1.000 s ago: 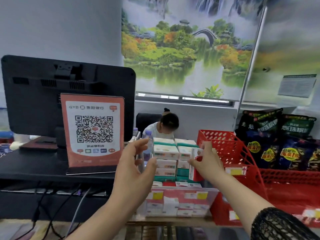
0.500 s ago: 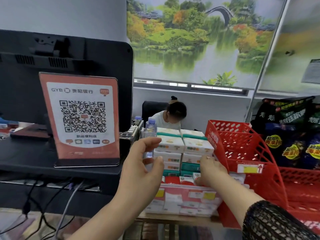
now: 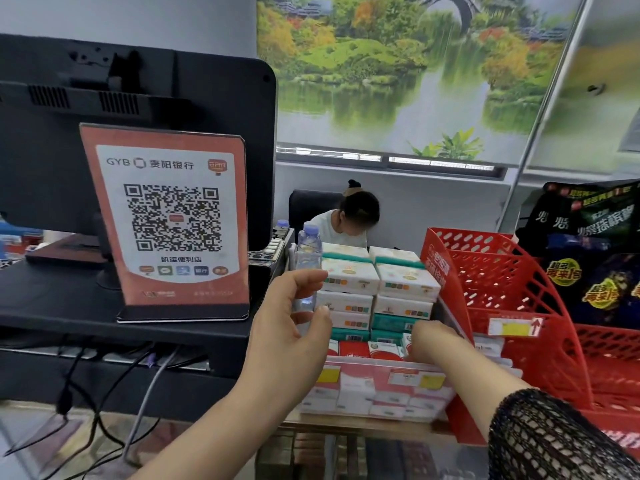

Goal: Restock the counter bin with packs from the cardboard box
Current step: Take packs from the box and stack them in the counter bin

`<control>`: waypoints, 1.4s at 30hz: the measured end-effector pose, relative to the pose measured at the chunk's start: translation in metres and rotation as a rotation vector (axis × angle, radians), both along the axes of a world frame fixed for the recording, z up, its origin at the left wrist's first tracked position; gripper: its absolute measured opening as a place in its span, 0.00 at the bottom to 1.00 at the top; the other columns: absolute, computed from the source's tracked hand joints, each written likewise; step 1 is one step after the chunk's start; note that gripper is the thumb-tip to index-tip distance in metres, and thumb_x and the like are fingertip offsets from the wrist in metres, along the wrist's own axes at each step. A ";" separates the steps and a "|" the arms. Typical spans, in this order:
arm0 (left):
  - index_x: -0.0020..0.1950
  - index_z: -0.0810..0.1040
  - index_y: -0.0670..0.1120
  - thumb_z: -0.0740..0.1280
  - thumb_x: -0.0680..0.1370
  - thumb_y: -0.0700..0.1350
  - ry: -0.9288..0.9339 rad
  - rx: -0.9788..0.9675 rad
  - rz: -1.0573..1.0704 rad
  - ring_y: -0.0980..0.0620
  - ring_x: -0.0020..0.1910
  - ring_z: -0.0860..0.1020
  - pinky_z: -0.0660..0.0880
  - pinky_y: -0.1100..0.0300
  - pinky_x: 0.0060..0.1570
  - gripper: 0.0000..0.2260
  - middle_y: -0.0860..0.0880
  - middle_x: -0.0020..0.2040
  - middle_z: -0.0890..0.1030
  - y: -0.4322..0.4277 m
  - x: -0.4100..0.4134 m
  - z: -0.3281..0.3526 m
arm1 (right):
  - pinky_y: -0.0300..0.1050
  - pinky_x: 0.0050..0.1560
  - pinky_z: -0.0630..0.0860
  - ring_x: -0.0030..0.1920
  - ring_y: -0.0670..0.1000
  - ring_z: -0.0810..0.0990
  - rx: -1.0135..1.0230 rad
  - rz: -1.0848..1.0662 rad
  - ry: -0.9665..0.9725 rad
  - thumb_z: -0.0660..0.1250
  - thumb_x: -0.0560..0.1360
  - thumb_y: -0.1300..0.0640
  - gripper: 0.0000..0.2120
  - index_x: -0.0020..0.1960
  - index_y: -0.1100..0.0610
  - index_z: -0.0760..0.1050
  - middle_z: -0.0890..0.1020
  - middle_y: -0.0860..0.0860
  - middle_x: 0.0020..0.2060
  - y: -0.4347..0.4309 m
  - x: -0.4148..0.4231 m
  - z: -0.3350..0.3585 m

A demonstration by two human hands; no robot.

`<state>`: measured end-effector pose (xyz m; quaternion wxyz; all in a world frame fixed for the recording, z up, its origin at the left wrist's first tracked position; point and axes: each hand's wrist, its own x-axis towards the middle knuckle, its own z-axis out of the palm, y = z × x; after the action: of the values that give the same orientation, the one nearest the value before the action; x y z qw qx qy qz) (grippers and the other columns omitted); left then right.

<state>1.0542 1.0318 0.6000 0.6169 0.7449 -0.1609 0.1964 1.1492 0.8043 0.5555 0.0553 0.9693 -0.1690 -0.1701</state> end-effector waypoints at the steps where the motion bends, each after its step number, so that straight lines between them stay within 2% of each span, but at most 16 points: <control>1: 0.58 0.74 0.53 0.65 0.77 0.36 0.003 -0.002 -0.003 0.70 0.53 0.73 0.71 0.78 0.42 0.15 0.58 0.56 0.76 0.001 0.000 0.000 | 0.44 0.53 0.75 0.57 0.54 0.77 0.004 0.000 -0.001 0.65 0.77 0.50 0.19 0.65 0.56 0.70 0.77 0.52 0.60 0.000 0.000 0.000; 5: 0.59 0.74 0.51 0.65 0.77 0.36 0.025 -0.020 -0.045 0.72 0.53 0.73 0.72 0.78 0.41 0.14 0.58 0.56 0.76 0.005 -0.004 0.000 | 0.43 0.52 0.76 0.56 0.52 0.78 0.099 -0.004 -0.125 0.69 0.73 0.42 0.26 0.65 0.54 0.71 0.78 0.51 0.60 0.002 -0.012 0.009; 7: 0.59 0.74 0.51 0.65 0.77 0.35 0.018 -0.023 -0.052 0.71 0.53 0.73 0.71 0.78 0.41 0.14 0.57 0.56 0.76 0.007 -0.006 0.000 | 0.43 0.48 0.77 0.53 0.52 0.79 0.171 -0.029 -0.245 0.69 0.73 0.42 0.24 0.62 0.54 0.73 0.79 0.51 0.58 0.003 -0.019 0.018; 10: 0.58 0.74 0.50 0.64 0.77 0.35 0.022 -0.044 -0.072 0.72 0.52 0.73 0.71 0.78 0.40 0.14 0.55 0.55 0.76 0.010 -0.009 0.001 | 0.41 0.32 0.69 0.43 0.53 0.77 0.250 -0.047 -0.454 0.64 0.76 0.45 0.13 0.48 0.55 0.75 0.79 0.52 0.47 0.009 -0.030 0.037; 11: 0.58 0.74 0.50 0.64 0.77 0.34 0.022 -0.049 -0.079 0.72 0.51 0.73 0.71 0.79 0.40 0.14 0.55 0.55 0.76 0.012 -0.011 0.001 | 0.41 0.30 0.67 0.42 0.53 0.77 0.293 -0.045 -0.550 0.63 0.77 0.46 0.13 0.43 0.55 0.75 0.79 0.51 0.43 0.014 -0.036 0.045; 13: 0.59 0.74 0.50 0.64 0.77 0.35 0.020 -0.046 -0.091 0.72 0.51 0.73 0.71 0.78 0.40 0.14 0.56 0.55 0.76 0.017 -0.015 0.000 | 0.43 0.33 0.67 0.41 0.53 0.78 0.433 -0.047 -0.775 0.62 0.78 0.48 0.15 0.37 0.56 0.75 0.80 0.51 0.38 0.026 -0.048 0.055; 16: 0.59 0.74 0.51 0.64 0.77 0.35 0.026 -0.048 -0.113 0.72 0.50 0.73 0.71 0.78 0.41 0.14 0.55 0.55 0.77 0.025 -0.021 -0.004 | 0.51 0.45 0.75 0.45 0.55 0.79 0.727 -0.067 -1.064 0.61 0.77 0.47 0.14 0.41 0.55 0.76 0.81 0.52 0.40 0.051 -0.067 0.064; 18: 0.59 0.74 0.51 0.64 0.78 0.35 0.041 -0.052 -0.128 0.72 0.49 0.74 0.71 0.78 0.41 0.14 0.54 0.56 0.77 0.029 -0.024 -0.008 | 0.55 0.49 0.78 0.47 0.54 0.80 0.940 -0.056 -1.140 0.60 0.78 0.46 0.11 0.43 0.52 0.74 0.80 0.49 0.42 0.073 -0.084 0.063; 21: 0.59 0.74 0.52 0.64 0.77 0.36 0.064 -0.033 -0.132 0.66 0.52 0.75 0.70 0.78 0.42 0.14 0.53 0.56 0.77 0.035 -0.027 -0.018 | 0.37 0.41 0.78 0.44 0.43 0.79 1.211 -0.029 -1.104 0.57 0.81 0.48 0.09 0.53 0.53 0.72 0.77 0.43 0.44 0.108 -0.111 0.053; 22: 0.59 0.74 0.51 0.64 0.77 0.36 0.069 -0.030 -0.127 0.64 0.54 0.75 0.70 0.78 0.43 0.14 0.53 0.56 0.77 0.038 -0.027 -0.022 | 0.37 0.42 0.78 0.46 0.42 0.79 1.274 -0.021 -1.076 0.56 0.81 0.48 0.10 0.56 0.52 0.71 0.77 0.43 0.46 0.120 -0.117 0.047; 26: 0.58 0.74 0.53 0.63 0.77 0.37 0.118 -0.016 -0.088 0.60 0.55 0.75 0.71 0.77 0.46 0.14 0.54 0.55 0.77 0.054 -0.031 -0.040 | 0.53 0.58 0.74 0.56 0.49 0.76 1.283 -0.013 -1.017 0.53 0.72 0.39 0.19 0.57 0.48 0.69 0.76 0.44 0.51 0.156 -0.129 0.022; 28: 0.58 0.74 0.53 0.63 0.77 0.37 0.150 -0.009 -0.066 0.59 0.53 0.76 0.71 0.75 0.48 0.14 0.54 0.54 0.78 0.064 -0.034 -0.051 | 0.56 0.60 0.73 0.57 0.50 0.75 1.294 -0.019 -1.012 0.53 0.71 0.38 0.17 0.53 0.44 0.69 0.75 0.41 0.50 0.169 -0.135 0.012; 32: 0.58 0.74 0.52 0.63 0.77 0.37 0.186 0.002 -0.007 0.62 0.49 0.76 0.72 0.72 0.48 0.13 0.57 0.51 0.78 0.082 -0.046 -0.072 | 0.55 0.58 0.74 0.56 0.52 0.76 1.320 0.004 -1.012 0.52 0.72 0.38 0.16 0.51 0.45 0.70 0.75 0.45 0.49 0.187 -0.144 -0.008; 36: 0.57 0.74 0.53 0.63 0.77 0.38 0.252 -0.005 0.034 0.59 0.50 0.77 0.77 0.59 0.53 0.12 0.57 0.50 0.78 0.092 -0.066 -0.108 | 0.61 0.54 0.75 0.51 0.57 0.77 1.315 0.025 -1.049 0.52 0.73 0.35 0.16 0.46 0.44 0.71 0.76 0.50 0.45 0.199 -0.159 -0.042; 38: 0.56 0.75 0.52 0.63 0.77 0.38 0.272 -0.009 0.050 0.56 0.51 0.78 0.77 0.53 0.57 0.12 0.54 0.50 0.79 0.094 -0.080 -0.141 | 0.59 0.51 0.75 0.50 0.59 0.77 1.336 0.032 -1.041 0.52 0.72 0.35 0.16 0.44 0.45 0.70 0.75 0.49 0.44 0.202 -0.172 -0.069; 42: 0.54 0.75 0.55 0.63 0.78 0.40 0.352 0.043 0.095 0.55 0.50 0.78 0.78 0.50 0.55 0.10 0.55 0.48 0.79 0.093 -0.112 -0.233 | 0.57 0.49 0.76 0.47 0.57 0.78 1.401 -0.005 -0.942 0.53 0.68 0.33 0.18 0.44 0.45 0.71 0.76 0.50 0.40 0.199 -0.203 -0.154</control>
<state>0.9424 1.1246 0.3668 0.6095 0.7876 -0.0193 0.0885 0.9462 1.0036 0.4014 -0.6351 0.7489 -0.0321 0.1862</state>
